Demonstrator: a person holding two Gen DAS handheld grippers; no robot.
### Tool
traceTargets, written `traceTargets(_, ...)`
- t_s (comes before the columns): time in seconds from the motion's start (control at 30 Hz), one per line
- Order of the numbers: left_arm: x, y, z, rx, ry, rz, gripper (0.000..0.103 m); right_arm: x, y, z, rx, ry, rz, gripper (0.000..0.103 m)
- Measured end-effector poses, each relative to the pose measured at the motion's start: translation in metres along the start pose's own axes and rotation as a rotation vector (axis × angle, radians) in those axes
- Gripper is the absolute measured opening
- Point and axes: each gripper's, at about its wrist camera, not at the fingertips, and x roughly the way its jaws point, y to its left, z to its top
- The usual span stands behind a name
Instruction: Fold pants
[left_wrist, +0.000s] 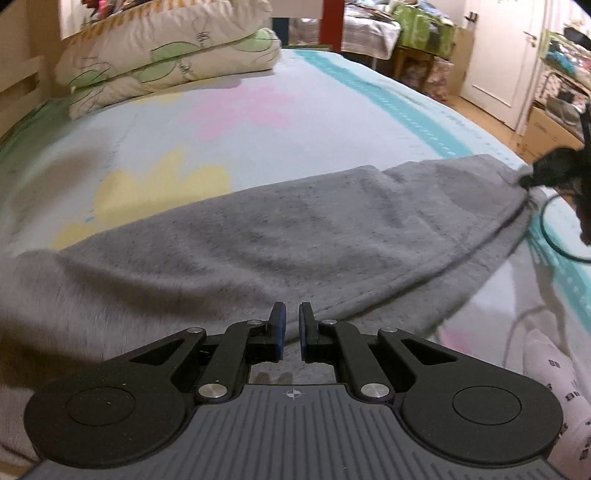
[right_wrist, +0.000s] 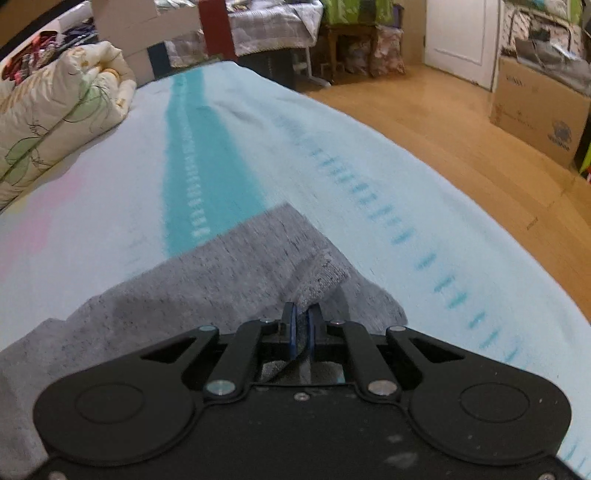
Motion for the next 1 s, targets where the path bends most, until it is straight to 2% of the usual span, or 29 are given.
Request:
traceTargets(0.1, 0.006, -0.003, 0.002, 0.009, 0.019, -0.007, 0.009, -0.008, 0.004, 0.003, -0.012, -0.032, 0.025, 0.007)
traceTargets(0.23, 0.013, 0.0, 0.001, -0.014, 0.084, -0.023, 0.009, -0.008, 0.005, 0.005, -0.01, -0.039, 0.036, 0.007)
traceTargets(0.37, 0.008, 0.018, -0.005, -0.101, 0.08, -0.015, 0.009, -0.006, 0.002, 0.005, -0.006, -0.021, 0.038, 0.007)
traceTargets(0.43, 0.007, 0.03, -0.007, -0.154, 0.089, -0.038, 0.011, -0.005, 0.003, 0.004, -0.013, -0.018, 0.038, 0.008)
traceTargets(0.5, 0.008, 0.041, -0.009, -0.202, 0.111, -0.084, 0.02, -0.005, 0.003, 0.003, -0.021, -0.017, 0.038, 0.008)
traceTargets(0.57, 0.011, 0.049, -0.012, -0.244, 0.144, -0.14, 0.048, -0.004, 0.003, 0.003, -0.02, -0.013, 0.039, 0.008)
traceTargets(0.6, 0.011, 0.05, -0.014, -0.252, 0.154, -0.139, 0.056, -0.004, 0.003, 0.003, -0.019, -0.012, 0.039, 0.008)
traceTargets(0.63, 0.011, 0.05, -0.017, -0.252, 0.155, -0.118, 0.069, -0.003, 0.004, 0.003, -0.018, -0.01, 0.039, 0.008)
traceTargets(0.67, 0.01, 0.049, -0.019, -0.243, 0.149, -0.096, 0.072, -0.003, 0.004, 0.003, -0.018, -0.009, 0.04, 0.008)
traceTargets(0.8, 0.009, 0.044, -0.019, -0.2, 0.135, -0.028, 0.072, -0.003, 0.005, 0.003, -0.019, -0.008, 0.042, 0.008)
traceTargets(0.87, 0.006, 0.04, -0.018, -0.158, 0.108, 0.039, 0.072, -0.003, 0.005, 0.003, -0.021, -0.007, 0.041, 0.008)
traceTargets(1.0, 0.002, 0.026, -0.017, 0.072, 0.066, 0.155, 0.072, -0.004, 0.006, 0.003, -0.017, -0.002, 0.044, 0.009)
